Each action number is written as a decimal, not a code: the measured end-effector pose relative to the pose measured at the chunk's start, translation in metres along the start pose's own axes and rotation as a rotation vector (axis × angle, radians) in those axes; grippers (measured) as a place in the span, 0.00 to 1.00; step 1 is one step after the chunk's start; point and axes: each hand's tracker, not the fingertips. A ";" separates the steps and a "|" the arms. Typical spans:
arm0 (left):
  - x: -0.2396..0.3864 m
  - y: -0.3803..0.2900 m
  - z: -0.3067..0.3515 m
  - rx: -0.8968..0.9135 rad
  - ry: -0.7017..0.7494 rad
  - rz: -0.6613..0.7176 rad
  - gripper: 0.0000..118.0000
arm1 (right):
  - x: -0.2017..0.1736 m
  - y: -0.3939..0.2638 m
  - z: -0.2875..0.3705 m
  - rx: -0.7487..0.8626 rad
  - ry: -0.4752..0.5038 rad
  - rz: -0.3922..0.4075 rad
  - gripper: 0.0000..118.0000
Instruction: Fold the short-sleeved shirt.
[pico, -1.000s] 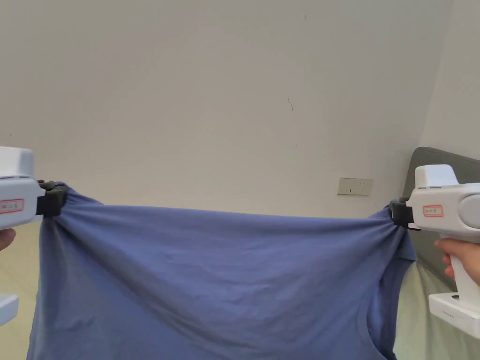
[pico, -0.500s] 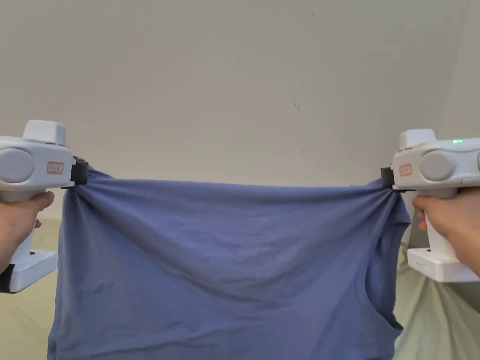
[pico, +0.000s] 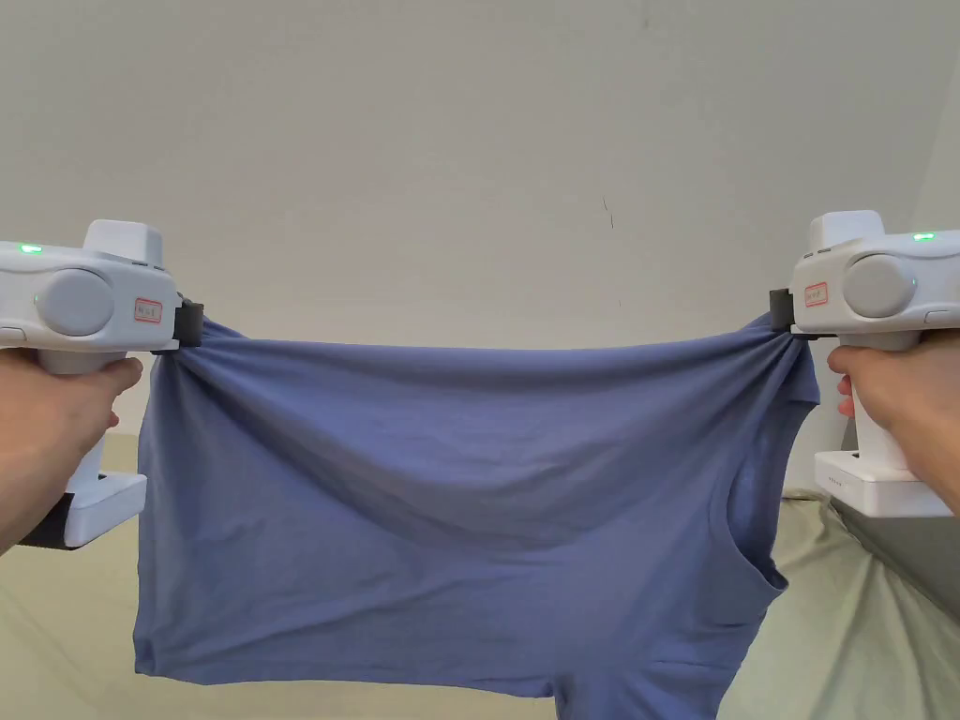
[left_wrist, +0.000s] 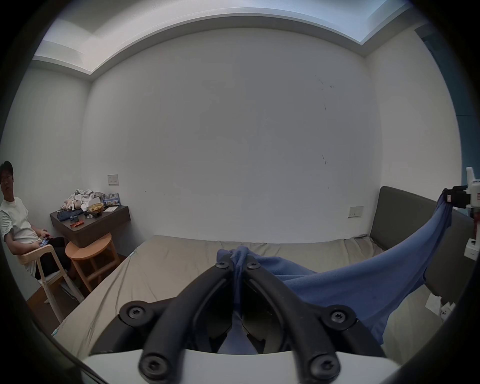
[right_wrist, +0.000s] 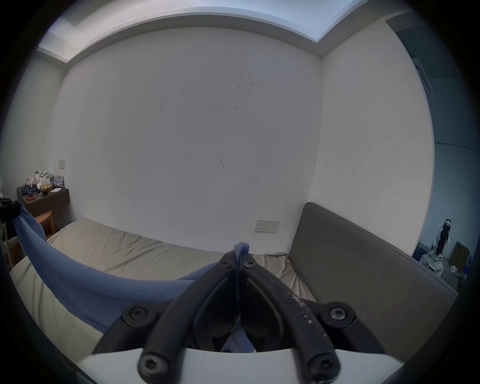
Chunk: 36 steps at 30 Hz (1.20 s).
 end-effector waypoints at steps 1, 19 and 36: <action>-0.001 -0.002 0.001 -0.002 0.003 0.003 0.03 | 0.000 -0.003 0.000 -0.004 0.003 0.000 0.02; -0.013 -0.211 0.126 -0.146 -0.205 -0.061 0.03 | -0.005 -0.222 0.137 -0.178 0.255 0.085 0.02; -0.056 -0.419 0.309 -0.345 -0.267 -0.029 0.03 | 0.000 -0.455 0.335 -0.389 0.333 0.005 0.02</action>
